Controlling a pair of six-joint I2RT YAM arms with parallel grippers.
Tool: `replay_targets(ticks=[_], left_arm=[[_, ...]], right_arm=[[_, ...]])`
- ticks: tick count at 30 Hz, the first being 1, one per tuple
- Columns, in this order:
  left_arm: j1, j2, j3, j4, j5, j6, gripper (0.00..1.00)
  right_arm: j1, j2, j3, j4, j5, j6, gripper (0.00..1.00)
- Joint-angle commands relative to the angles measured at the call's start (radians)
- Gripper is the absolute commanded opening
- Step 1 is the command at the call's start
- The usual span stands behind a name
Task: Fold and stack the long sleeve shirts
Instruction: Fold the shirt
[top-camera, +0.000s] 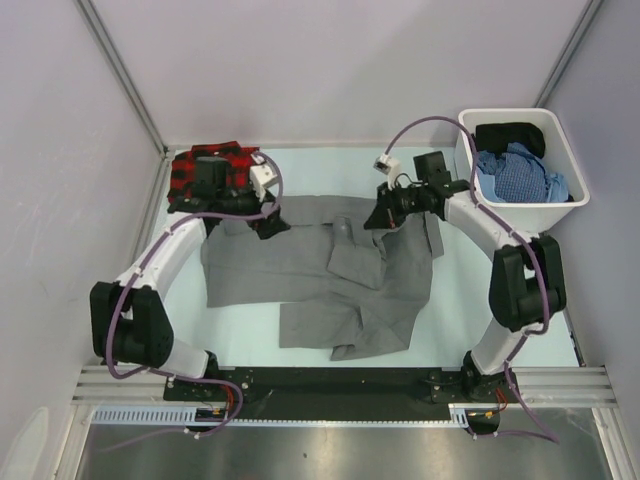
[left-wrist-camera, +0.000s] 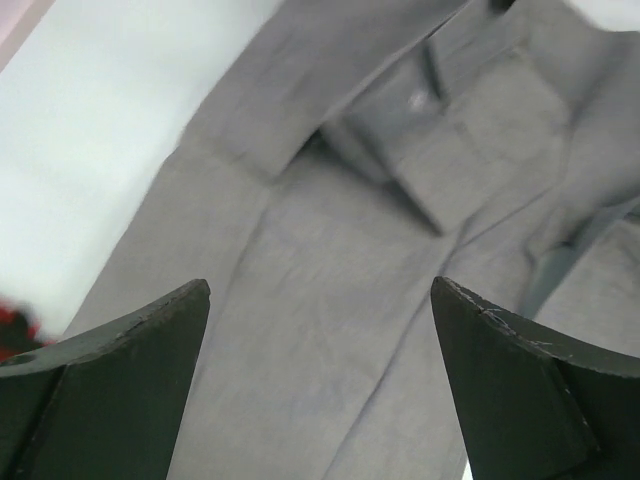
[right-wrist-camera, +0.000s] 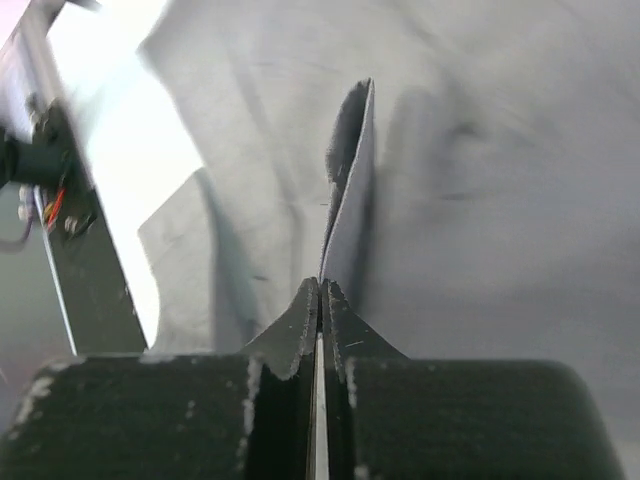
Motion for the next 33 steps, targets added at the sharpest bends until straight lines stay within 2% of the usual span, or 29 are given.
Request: replay_targets(ticks=[1, 7, 10, 16, 18, 19, 22, 23, 24, 25, 27, 28, 31, 33], left_arm=[[-0.122, -0.04, -0.063, 0.126, 0.086, 0.058, 0.98], [-0.26, 0.027, -0.112, 0.351, 0.049, 0.079, 0.99], [-0.337, 0.09, -0.087, 0.377, 0.054, 0.136, 0.98], [-0.412, 0.181, -0.031, 0.365, 0.08, 0.192, 0.97], [-0.429, 0.199, -0.011, 0.342, 0.063, 0.202, 0.94], [-0.441, 0.204, -0.001, 0.319, 0.065, 0.22, 0.9], [-0.446, 0.202, 0.06, 0.149, 0.095, 0.264, 0.49], [-0.446, 0.19, 0.077, 0.103, 0.12, 0.271, 0.22], [-0.447, 0.152, 0.074, 0.033, 0.13, 0.275, 0.09], [-0.452, 0.12, 0.047, 0.014, 0.134, 0.274, 0.01], [-0.476, 0.017, 0.004, -0.008, 0.155, 0.259, 0.0], [-0.487, -0.014, -0.036, -0.012, 0.161, 0.259, 0.0], [-0.553, -0.1, -0.079, -0.015, 0.155, 0.233, 0.0], [-0.59, -0.109, -0.072, -0.008, 0.166, 0.169, 0.0]], right_arm=[[0.074, -0.098, -0.005, -0.082, -0.034, -0.149, 0.0], [0.08, -0.132, -0.04, -0.102, -0.003, -0.181, 0.0], [0.082, -0.147, -0.055, -0.098, -0.008, -0.189, 0.0], [0.093, -0.198, -0.068, -0.082, -0.038, -0.192, 0.0], [0.105, -0.219, -0.069, -0.075, -0.049, -0.189, 0.0], [0.108, -0.242, -0.069, -0.07, -0.055, -0.186, 0.0], [0.111, -0.291, -0.083, -0.046, -0.052, -0.154, 0.0], [0.108, -0.301, -0.086, -0.027, -0.051, -0.143, 0.0], [0.097, -0.311, -0.088, -0.02, -0.051, -0.129, 0.0], [0.09, -0.318, -0.091, -0.001, -0.051, -0.111, 0.01], [0.062, -0.327, -0.088, 0.011, -0.048, -0.068, 0.12], [0.051, -0.327, -0.088, 0.033, -0.045, -0.051, 0.29], [-0.021, -0.295, -0.088, 0.13, -0.019, 0.067, 0.52], [-0.038, -0.224, -0.06, 0.155, 0.006, 0.123, 0.52]])
